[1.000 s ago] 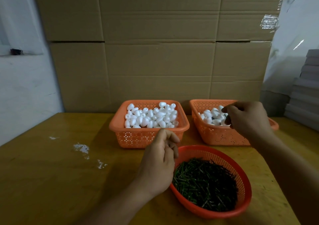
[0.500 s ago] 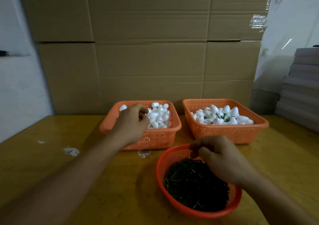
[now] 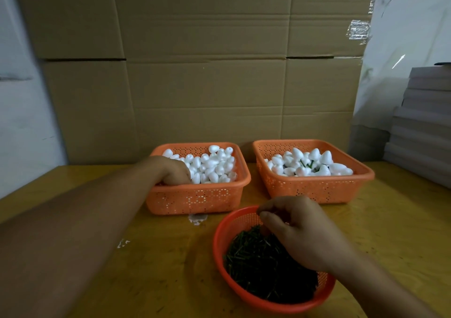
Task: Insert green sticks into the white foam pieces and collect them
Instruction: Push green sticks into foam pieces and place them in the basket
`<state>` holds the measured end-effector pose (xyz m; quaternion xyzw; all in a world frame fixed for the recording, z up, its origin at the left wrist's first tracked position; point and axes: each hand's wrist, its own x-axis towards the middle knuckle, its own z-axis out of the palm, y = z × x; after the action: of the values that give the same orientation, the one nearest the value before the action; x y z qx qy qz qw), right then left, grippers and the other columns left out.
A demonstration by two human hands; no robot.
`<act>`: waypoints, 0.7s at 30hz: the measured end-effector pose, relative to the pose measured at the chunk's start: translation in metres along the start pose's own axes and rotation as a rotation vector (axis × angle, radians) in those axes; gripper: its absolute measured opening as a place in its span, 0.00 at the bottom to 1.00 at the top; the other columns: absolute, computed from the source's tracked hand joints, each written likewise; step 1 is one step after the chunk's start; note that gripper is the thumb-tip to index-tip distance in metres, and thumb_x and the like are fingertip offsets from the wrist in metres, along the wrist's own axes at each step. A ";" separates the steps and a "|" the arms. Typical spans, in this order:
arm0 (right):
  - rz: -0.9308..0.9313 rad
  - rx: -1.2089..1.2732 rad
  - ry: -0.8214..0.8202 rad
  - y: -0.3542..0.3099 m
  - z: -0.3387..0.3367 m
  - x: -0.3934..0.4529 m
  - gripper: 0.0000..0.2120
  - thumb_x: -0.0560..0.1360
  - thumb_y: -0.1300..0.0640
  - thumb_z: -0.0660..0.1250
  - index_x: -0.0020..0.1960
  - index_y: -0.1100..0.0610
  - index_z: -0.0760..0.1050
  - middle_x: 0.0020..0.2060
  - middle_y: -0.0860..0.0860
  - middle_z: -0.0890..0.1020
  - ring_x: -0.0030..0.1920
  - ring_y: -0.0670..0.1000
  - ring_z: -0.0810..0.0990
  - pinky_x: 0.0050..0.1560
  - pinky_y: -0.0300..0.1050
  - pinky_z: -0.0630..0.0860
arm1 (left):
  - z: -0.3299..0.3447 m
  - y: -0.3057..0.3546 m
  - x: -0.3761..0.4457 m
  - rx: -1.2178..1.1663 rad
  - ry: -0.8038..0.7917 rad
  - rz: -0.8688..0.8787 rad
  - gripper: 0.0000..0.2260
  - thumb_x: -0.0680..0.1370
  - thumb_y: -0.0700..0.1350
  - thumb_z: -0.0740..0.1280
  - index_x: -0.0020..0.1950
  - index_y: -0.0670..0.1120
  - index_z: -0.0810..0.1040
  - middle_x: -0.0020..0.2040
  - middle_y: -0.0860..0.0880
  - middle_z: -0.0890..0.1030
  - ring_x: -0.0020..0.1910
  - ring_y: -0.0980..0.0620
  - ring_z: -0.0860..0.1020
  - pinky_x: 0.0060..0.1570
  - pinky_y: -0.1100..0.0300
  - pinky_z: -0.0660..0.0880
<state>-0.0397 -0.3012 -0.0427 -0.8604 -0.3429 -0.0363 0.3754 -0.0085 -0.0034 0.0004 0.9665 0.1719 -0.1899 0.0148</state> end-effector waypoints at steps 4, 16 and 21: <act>-0.007 -0.021 -0.003 0.000 0.001 0.000 0.06 0.79 0.52 0.67 0.50 0.49 0.83 0.37 0.46 0.86 0.37 0.43 0.83 0.45 0.51 0.80 | 0.002 -0.003 0.009 0.072 -0.037 -0.011 0.30 0.78 0.62 0.66 0.79 0.59 0.61 0.82 0.52 0.54 0.80 0.47 0.51 0.74 0.50 0.55; -0.032 -0.157 -0.023 -0.001 -0.001 -0.002 0.09 0.80 0.48 0.65 0.55 0.48 0.82 0.41 0.47 0.86 0.40 0.46 0.84 0.45 0.50 0.80 | 0.006 -0.004 0.030 0.103 0.036 0.066 0.19 0.78 0.60 0.65 0.69 0.62 0.74 0.80 0.52 0.60 0.79 0.46 0.52 0.74 0.46 0.51; -0.023 -0.185 -0.038 0.000 -0.003 -0.002 0.09 0.79 0.49 0.66 0.55 0.48 0.83 0.43 0.46 0.86 0.43 0.45 0.84 0.48 0.49 0.80 | 0.007 0.001 0.038 -0.007 0.088 0.088 0.16 0.75 0.57 0.69 0.63 0.64 0.78 0.67 0.55 0.70 0.63 0.50 0.67 0.59 0.52 0.65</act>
<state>-0.0406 -0.3041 -0.0411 -0.8879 -0.3550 -0.0562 0.2872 0.0228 0.0071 -0.0204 0.9805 0.1306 -0.1457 0.0191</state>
